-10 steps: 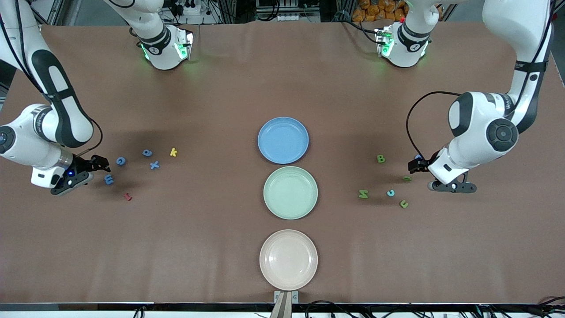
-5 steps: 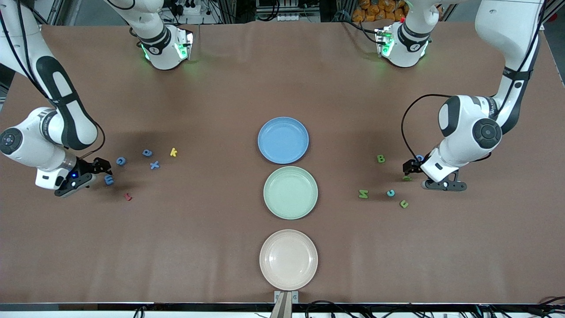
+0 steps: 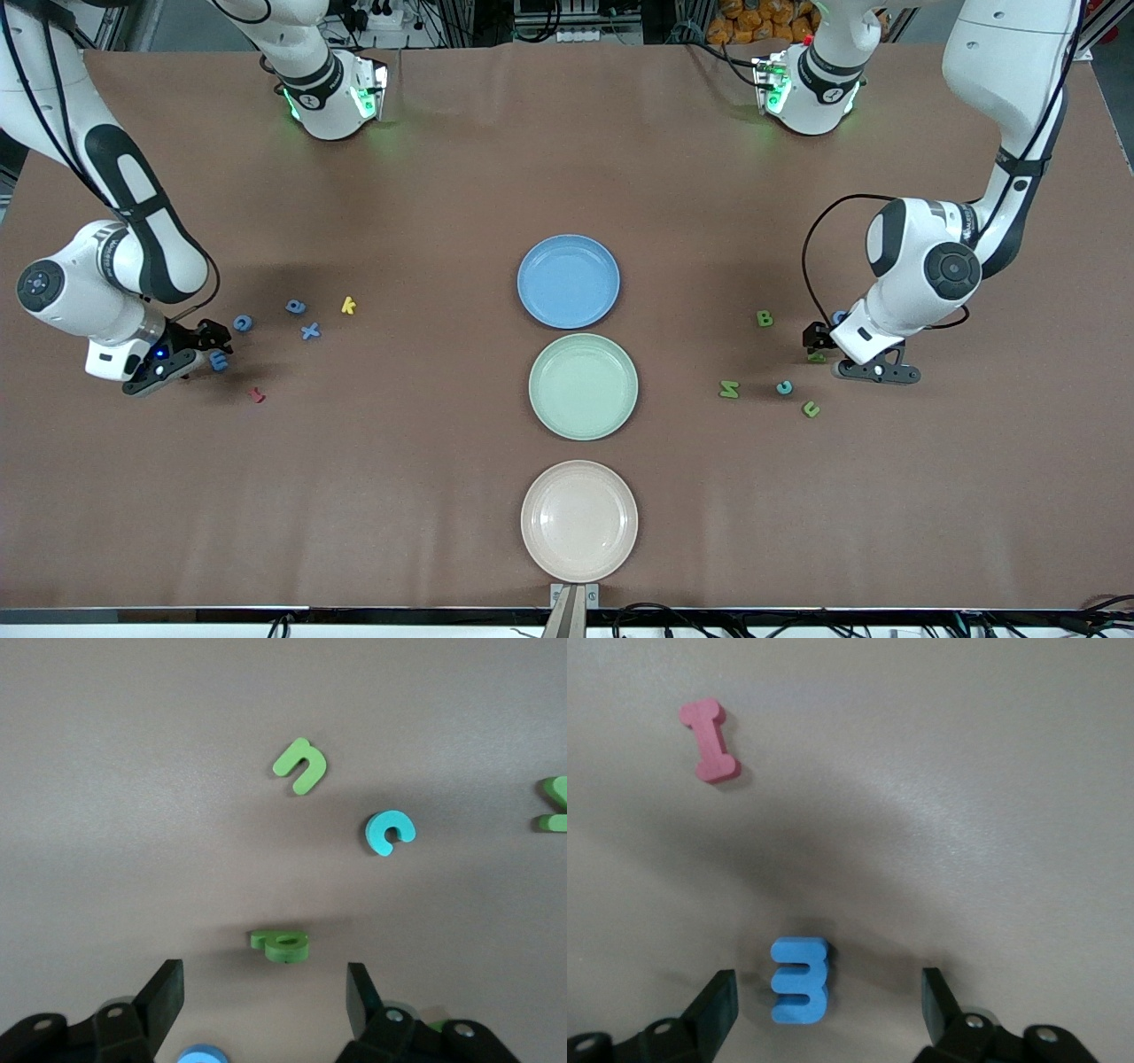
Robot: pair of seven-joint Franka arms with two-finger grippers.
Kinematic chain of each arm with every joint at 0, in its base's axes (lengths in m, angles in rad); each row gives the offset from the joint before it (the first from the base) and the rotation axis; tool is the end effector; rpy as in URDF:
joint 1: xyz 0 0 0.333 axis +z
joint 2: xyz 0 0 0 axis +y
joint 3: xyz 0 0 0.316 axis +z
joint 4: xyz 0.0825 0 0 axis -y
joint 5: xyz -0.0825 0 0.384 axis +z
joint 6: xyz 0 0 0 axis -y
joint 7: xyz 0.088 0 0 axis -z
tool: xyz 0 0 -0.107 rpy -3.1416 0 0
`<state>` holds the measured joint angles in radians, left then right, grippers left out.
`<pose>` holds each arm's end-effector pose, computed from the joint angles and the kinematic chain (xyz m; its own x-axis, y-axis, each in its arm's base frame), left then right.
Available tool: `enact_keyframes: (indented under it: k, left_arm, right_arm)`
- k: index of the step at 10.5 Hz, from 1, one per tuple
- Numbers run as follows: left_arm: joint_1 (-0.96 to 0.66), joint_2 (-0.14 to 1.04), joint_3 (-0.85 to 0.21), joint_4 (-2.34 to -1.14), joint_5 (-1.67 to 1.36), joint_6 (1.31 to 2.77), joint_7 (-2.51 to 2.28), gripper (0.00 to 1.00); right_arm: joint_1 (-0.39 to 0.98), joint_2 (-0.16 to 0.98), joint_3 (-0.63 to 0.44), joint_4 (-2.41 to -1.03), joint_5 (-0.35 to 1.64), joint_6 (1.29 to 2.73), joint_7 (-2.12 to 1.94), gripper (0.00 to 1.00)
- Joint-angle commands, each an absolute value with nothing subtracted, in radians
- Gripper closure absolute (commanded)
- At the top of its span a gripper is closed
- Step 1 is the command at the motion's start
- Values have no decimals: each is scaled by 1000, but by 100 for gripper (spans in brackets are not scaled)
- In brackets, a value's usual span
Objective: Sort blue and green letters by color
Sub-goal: 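Grasp the blue letter e with the right gripper while the left grasps green p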
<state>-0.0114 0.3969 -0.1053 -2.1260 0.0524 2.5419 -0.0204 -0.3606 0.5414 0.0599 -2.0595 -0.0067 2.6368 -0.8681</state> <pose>0.5744 -0.0677 0.2235 0.9913 -0.1302 0.0218 -0.1304 -0.9914 0.0106 0.5672 -0.1758 0.1713 0.8441 0.5343 0.0447 0.5344 -0.8452 0.0104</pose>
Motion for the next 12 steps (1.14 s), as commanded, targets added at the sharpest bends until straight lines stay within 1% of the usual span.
enact_keyframes:
  k: [1, 2, 3, 4, 6, 7, 8, 11, 12]
  left_arm:
    - [-17, 425, -106, -2138, 80, 2592, -43, 21]
    - [-18, 434, -106, -2138, 86, 2597, -43, 23]
    - [-18, 443, -106, -2138, 95, 2603, -43, 25]
    - [-18, 454, -106, -2138, 97, 2615, -43, 25]
    - [-18, 462, -106, -2138, 97, 2622, -43, 28]
    - [-18, 465, -106, -2137, 97, 2623, -43, 30]
    - [-18, 465, -106, -2137, 97, 2622, -41, 34]
    - [-18, 471, -106, -2134, 97, 2622, -38, 37]
    - [-18, 474, -106, -2132, 97, 2623, -37, 42]
  right_arm:
    - [-334, 545, 43, -2101, -21, 2689, -876, 30]
    - [-333, 543, 41, -2105, -26, 2698, -876, 63]
    - [-333, 543, 41, -2105, -40, 2698, -874, 82]
    - [-333, 543, 38, -2103, -40, 2697, -868, 84]
    - [-333, 543, 38, -2103, -40, 2695, -859, 97]
    - [-333, 540, 38, -2103, -40, 2691, -844, 100]
    - [-333, 540, 38, -2102, -40, 2691, -833, 100]
    - [-334, 535, 38, -2091, -32, 2684, -812, 100]
    - [-334, 535, 38, -2083, -31, 2683, -789, 100]
